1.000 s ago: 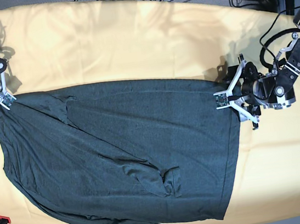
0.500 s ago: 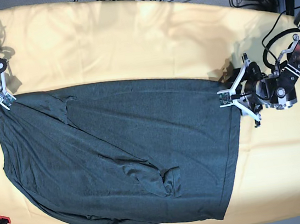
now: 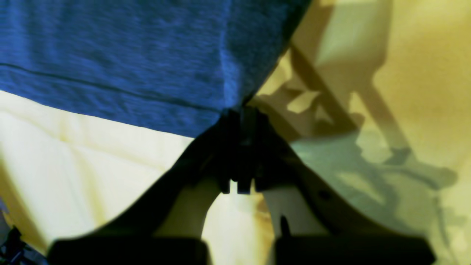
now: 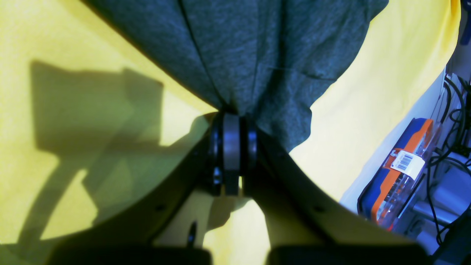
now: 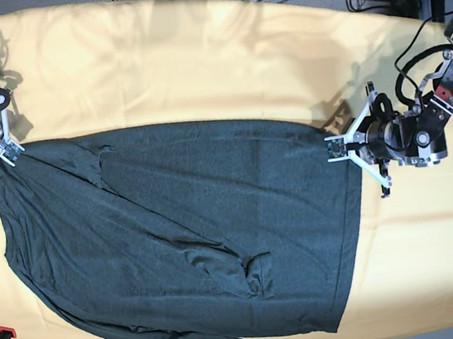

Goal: Fold the T-shirt properly
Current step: 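Hold hem corner with left gripper, shoulder edge with right gripper, then pull the shirt with both grippers toward the robot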

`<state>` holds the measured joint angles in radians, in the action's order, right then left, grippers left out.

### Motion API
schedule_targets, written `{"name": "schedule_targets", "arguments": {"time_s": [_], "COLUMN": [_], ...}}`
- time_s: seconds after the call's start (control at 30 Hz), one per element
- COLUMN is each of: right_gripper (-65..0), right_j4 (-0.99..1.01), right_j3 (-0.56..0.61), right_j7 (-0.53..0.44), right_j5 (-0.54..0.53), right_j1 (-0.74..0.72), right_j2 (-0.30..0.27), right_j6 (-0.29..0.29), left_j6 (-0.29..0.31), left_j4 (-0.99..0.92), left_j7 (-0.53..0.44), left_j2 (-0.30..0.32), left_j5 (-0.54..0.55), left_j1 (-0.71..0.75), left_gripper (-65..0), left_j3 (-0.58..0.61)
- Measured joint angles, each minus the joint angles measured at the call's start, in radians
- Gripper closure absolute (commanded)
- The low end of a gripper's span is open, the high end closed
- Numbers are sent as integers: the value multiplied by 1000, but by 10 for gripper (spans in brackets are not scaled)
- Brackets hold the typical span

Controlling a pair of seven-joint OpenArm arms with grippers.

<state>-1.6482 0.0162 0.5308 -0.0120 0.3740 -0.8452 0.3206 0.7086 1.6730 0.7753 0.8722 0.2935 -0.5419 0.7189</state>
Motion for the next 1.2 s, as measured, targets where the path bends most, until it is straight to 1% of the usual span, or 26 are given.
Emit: {"name": "schedule_targets", "arguments": {"time_s": [0.07, 0.43, 0.53, 0.6, 0.67, 0.73, 0.8, 0.93, 1.03, 1.13, 1.2], "right_gripper": [0, 0, 0, 0, 0, 0, 0, 0, 0, 0, 0], "right_j4": [0, 0, -2, -21, -43, -57, -72, -96, -109, -111, -110], "right_j3": [0, 0, 0, 0, 1, 2, 2, 2, 2, 2, 2], "right_j7": [1, 1, 1, 17, 32, 50, 55, 69, 104, 151, 188], "right_j5": [0, 0, 4, 3, -7, -24, -61, -100, -141, -177, -215], "right_j1": [0, 0, 0, 4, 11, 11, 10, 11, 10, 11, 11], "right_j2": [0, 0, -2, -8, -27, -53, -89, -135, -150, -152, -153], "right_j6": [0, 1, 26, 40, 62, 68, 98, 137, 164, 187, 212], "left_j6": [-6, -8, -8, -8, -8, -8, -8, -8, -8, -8, -9], "left_j4": [3, 4, 4, 4, 12, 29, 53, 105, 133, 161, 182], "left_j7": [-16, -15, -15, -13, -15, -15, -11, -16, -16, -16, -16], "left_j2": [-2, -3, 0, 22, 59, 99, 136, 194, 226, 251, 265], "left_j5": [14, 14, 14, 61, 93, 103, 118, 197, 208, 208, 214], "left_j1": [-18, -23, -23, -24, -24, -24, -24, -24, -21, -1, 25], "left_gripper": [0, 0, 0, 0, 0, 0, 0, 0, 0, 0, 0], "left_j3": [0, 0, 0, 0, 0, 0, 0, 0, 0, 0, 0]}}
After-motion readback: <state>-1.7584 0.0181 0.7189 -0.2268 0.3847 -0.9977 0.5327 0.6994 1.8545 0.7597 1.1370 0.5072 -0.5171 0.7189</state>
